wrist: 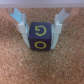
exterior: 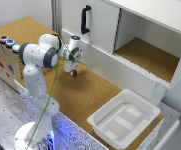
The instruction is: Lift the purple block
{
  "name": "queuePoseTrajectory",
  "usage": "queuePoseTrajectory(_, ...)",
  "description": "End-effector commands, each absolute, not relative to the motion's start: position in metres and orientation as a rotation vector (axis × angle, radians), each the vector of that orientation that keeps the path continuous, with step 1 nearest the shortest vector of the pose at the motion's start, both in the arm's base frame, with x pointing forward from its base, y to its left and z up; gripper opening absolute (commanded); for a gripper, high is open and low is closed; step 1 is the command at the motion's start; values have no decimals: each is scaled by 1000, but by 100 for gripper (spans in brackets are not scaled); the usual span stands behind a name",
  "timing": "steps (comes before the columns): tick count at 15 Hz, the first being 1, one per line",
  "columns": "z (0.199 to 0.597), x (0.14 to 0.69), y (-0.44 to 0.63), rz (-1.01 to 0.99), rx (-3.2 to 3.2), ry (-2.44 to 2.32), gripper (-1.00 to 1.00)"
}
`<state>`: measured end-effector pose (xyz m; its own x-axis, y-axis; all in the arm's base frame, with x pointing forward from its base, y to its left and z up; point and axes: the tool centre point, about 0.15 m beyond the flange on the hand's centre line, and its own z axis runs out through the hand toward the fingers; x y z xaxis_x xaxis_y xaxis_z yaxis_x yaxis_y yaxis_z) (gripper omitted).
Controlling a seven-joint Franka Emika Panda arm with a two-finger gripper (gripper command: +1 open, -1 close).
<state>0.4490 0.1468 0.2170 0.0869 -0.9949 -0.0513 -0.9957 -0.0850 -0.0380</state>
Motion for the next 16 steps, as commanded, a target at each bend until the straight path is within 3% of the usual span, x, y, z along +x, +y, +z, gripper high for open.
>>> queuePoseTrajectory(1, 235, 468, 126, -41, -2481, 1875, 100)
queuePoseTrajectory(3, 243, 461, 116, -110, -2406, 1817, 100)
queuePoseTrajectory(7, 289, 469, 120, -316, -2678, 1209, 100)
queuePoseTrajectory(10, 310, 419, 118, -266, -2857, 968, 100)
queuePoseTrajectory(16, 323, 401, 146, -104, -3198, -36, 100)
